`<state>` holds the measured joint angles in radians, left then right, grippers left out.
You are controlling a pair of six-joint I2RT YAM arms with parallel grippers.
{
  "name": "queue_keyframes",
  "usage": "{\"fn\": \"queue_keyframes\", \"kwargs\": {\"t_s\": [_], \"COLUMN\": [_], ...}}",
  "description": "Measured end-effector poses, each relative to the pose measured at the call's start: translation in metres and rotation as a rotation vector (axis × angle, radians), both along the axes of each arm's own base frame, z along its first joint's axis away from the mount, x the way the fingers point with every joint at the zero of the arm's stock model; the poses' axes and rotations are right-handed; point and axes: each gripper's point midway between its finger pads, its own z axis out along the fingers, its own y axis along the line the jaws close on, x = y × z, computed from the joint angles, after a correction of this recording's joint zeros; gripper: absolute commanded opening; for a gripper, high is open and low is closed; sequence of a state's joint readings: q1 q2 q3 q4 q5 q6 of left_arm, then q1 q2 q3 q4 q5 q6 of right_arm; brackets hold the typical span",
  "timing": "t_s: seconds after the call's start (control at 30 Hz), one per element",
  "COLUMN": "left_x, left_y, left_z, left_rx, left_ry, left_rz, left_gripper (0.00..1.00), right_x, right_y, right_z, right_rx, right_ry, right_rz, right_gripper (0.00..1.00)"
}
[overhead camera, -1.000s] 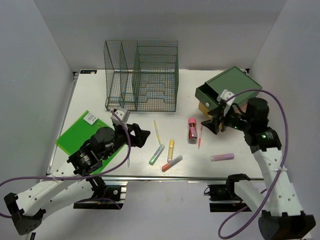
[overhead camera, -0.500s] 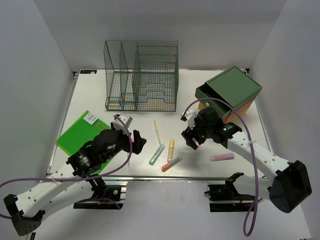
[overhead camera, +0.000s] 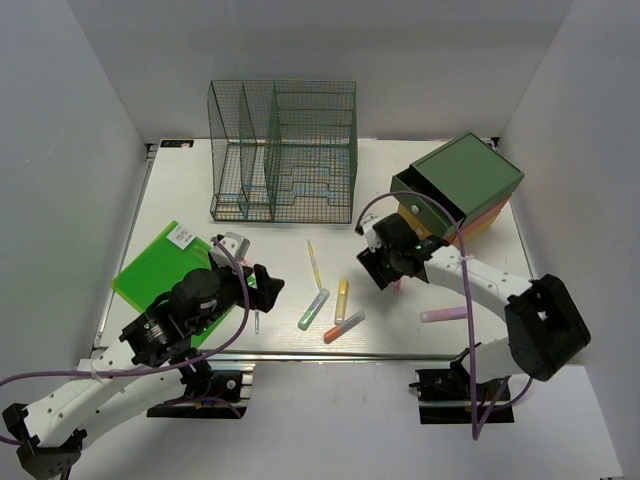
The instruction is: Organize the desk
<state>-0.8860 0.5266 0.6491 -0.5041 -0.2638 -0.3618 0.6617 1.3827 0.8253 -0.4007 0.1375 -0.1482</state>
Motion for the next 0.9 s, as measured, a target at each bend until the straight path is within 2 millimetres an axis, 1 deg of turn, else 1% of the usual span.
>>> {"fn": "queue_keyframes", "kwargs": {"t_s": [0.03,0.17,0.3,0.43,0.63,0.77,0.83,0.9], "left_x": [0.0,-0.001,-0.002,-0.002,-0.002,-0.002,-0.002,-0.002], "left_y": [0.001,0.004,0.007,0.007,0.007,0.007,0.007,0.007], "left_z": [0.001,0.006,0.01,0.011,0.01,0.01,0.01,0.011], "left_rx": [-0.004,-0.021,-0.036,-0.037,-0.035,-0.034,-0.034,-0.036], "left_ry": [-0.002,-0.019,-0.031,-0.032,-0.033,-0.033,-0.033,-0.035], "left_rz": [0.003,0.013,0.019,0.018,0.017,0.017,0.017,0.017], "left_gripper": [0.93,0.93,0.94,0.94,0.94,0.94,0.94,0.94], "right_x": [0.003,0.025,0.034,0.038,0.041,0.038,0.043,0.046], "right_y": [0.001,0.013,0.015,0.008,0.001,-0.003,0.001,0.002], "right_z": [0.0,0.002,-0.004,-0.014,-0.021,-0.038,-0.038,-0.039], "right_rx": [-0.001,-0.003,-0.026,-0.075,-0.103,-0.131,-0.119,-0.114], "right_ry": [-0.001,-0.013,-0.005,-0.004,-0.001,0.045,0.051,0.058], "right_rz": [-0.009,-0.056,-0.09,-0.125,-0.155,-0.164,-0.168,-0.169], "right_gripper": [0.69,0.7,0.71,0.72,0.73,0.7,0.66,0.59]}}
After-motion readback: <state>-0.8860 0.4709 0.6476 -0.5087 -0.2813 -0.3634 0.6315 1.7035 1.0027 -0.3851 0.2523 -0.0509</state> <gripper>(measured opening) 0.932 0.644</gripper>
